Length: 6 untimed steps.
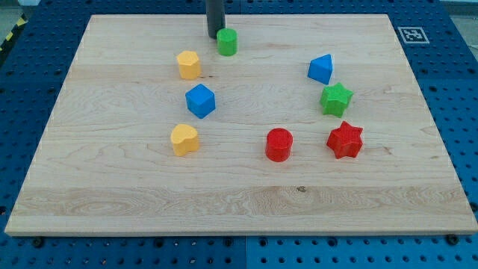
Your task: Slide the green circle towards the center
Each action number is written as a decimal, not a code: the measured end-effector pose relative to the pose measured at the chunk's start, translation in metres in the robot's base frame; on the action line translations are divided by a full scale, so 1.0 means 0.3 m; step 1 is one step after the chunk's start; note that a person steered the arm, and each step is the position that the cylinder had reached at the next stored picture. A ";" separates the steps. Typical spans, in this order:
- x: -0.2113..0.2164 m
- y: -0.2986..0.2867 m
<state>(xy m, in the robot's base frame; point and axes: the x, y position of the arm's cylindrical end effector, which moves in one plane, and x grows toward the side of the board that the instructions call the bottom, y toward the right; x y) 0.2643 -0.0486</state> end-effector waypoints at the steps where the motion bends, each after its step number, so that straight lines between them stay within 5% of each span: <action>1: 0.058 -0.016; 6: 0.022 0.036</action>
<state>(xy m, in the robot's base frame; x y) 0.2708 -0.0378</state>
